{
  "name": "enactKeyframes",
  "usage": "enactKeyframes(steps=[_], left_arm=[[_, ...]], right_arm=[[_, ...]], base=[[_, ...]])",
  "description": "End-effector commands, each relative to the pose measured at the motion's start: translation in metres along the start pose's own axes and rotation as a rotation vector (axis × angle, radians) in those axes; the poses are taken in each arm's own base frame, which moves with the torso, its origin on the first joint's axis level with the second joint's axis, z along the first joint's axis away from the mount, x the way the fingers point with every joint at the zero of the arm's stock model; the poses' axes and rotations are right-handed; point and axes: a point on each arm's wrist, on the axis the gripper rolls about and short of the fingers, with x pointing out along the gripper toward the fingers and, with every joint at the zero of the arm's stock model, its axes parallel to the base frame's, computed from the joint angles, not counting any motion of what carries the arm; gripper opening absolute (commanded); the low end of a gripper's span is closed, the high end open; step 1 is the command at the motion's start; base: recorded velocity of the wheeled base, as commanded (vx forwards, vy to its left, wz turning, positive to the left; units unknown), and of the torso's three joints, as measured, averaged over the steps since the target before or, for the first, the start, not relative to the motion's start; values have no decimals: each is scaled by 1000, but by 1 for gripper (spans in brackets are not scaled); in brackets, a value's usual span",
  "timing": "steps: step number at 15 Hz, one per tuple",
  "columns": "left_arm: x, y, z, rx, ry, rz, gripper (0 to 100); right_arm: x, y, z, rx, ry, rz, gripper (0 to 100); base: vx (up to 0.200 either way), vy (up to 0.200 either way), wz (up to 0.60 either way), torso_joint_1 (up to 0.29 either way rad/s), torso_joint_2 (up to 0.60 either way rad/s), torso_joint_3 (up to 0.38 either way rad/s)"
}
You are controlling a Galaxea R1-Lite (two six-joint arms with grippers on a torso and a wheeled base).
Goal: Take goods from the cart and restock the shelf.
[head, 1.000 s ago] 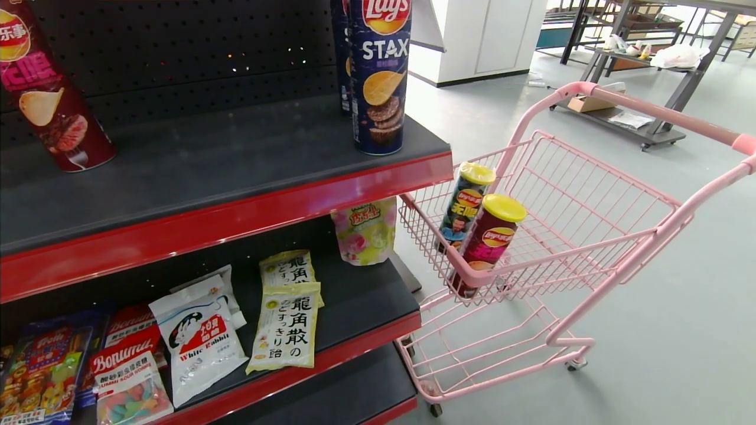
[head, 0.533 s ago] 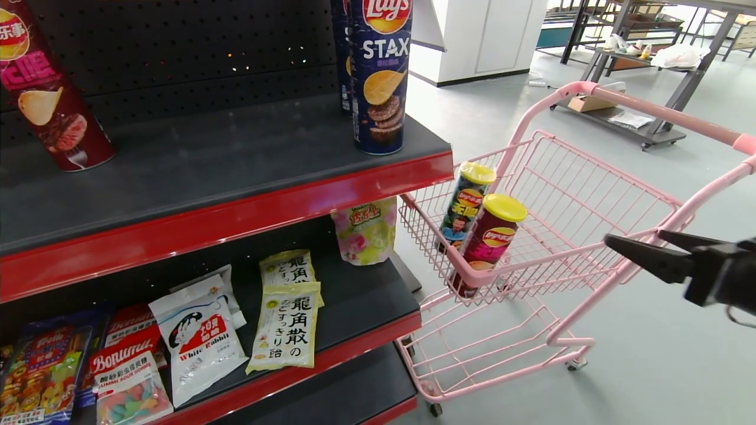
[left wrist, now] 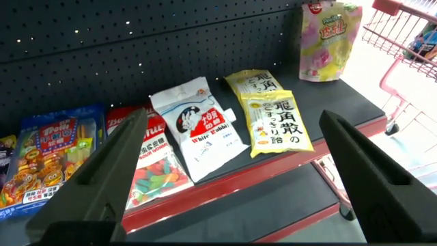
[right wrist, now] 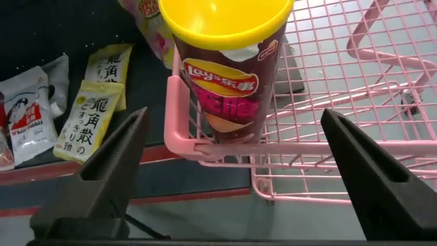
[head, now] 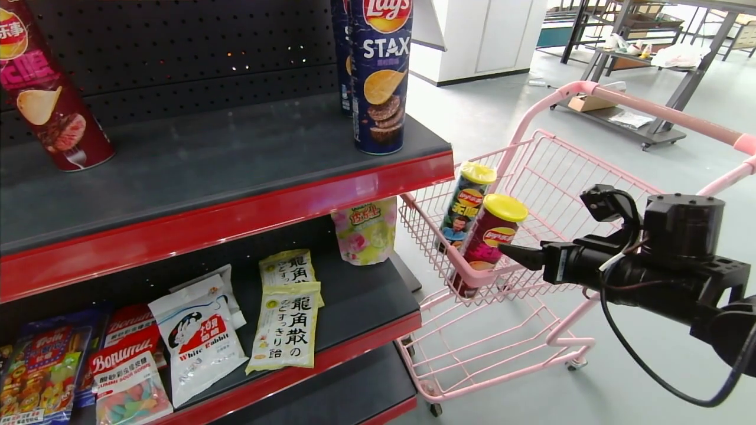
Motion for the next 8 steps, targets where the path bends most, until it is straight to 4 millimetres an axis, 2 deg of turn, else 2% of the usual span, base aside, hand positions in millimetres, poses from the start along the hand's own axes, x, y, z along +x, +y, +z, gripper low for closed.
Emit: enactKeyframes(steps=[1,6,8], left_arm=[[0,0,0,0,1,0,100],[0,0,0,0,1,0,100],[0,0,0,0,1,0,100]], right_arm=[[26,-4,-11,9,35,1,100],[56,-4,-2,5,-3,18,100],[65,-5,-5,16,7,19,100]], base=[[0,0,0,0,0,0],[0,0,0,0,0,0],[0,0,0,0,0,0]])
